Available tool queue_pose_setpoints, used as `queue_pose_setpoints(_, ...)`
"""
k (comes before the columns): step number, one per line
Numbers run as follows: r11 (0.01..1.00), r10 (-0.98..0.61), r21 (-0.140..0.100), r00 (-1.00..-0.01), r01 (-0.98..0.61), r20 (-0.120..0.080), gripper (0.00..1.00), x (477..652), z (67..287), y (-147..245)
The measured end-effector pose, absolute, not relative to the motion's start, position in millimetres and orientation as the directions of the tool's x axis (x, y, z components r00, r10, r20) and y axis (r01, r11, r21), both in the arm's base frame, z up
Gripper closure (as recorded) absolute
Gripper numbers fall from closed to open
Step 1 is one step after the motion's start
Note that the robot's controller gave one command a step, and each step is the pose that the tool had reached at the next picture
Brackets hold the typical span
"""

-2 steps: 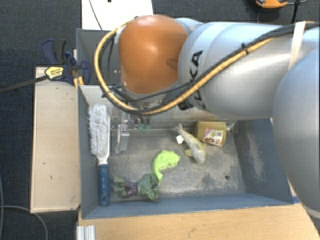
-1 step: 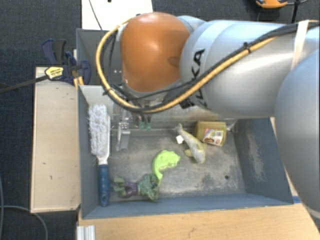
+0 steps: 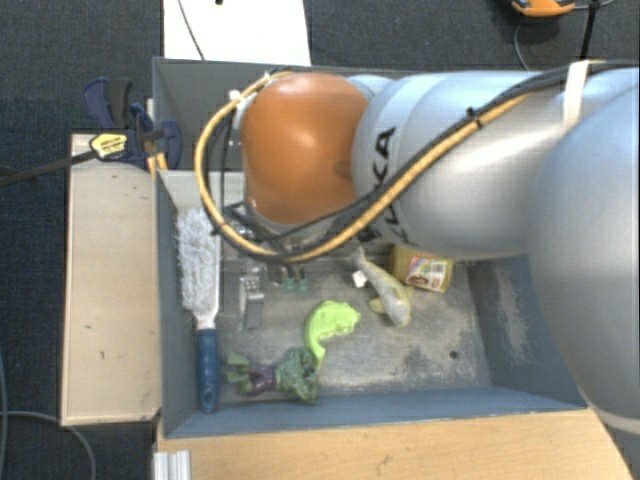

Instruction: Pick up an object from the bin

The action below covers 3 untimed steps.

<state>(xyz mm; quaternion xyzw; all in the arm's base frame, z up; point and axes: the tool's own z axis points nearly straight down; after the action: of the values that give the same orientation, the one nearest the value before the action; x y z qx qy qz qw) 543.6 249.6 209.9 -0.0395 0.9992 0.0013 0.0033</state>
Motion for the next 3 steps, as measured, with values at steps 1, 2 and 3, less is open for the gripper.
queue_pose_setpoints(1, 0.954, -0.300, 0.000, -0.954, -0.300, 0.005, 0.00, 477.9, 158.3, 237.2)
queue_pose_setpoints(2, 0.953, -0.304, -0.002, -0.953, -0.304, 0.000, 0.00, 489.3, 153.4, 171.7)
queue_pose_setpoints(3, 0.834, -0.552, -0.001, -0.834, -0.552, -0.004, 0.00, 492.4, 85.8, 169.3)
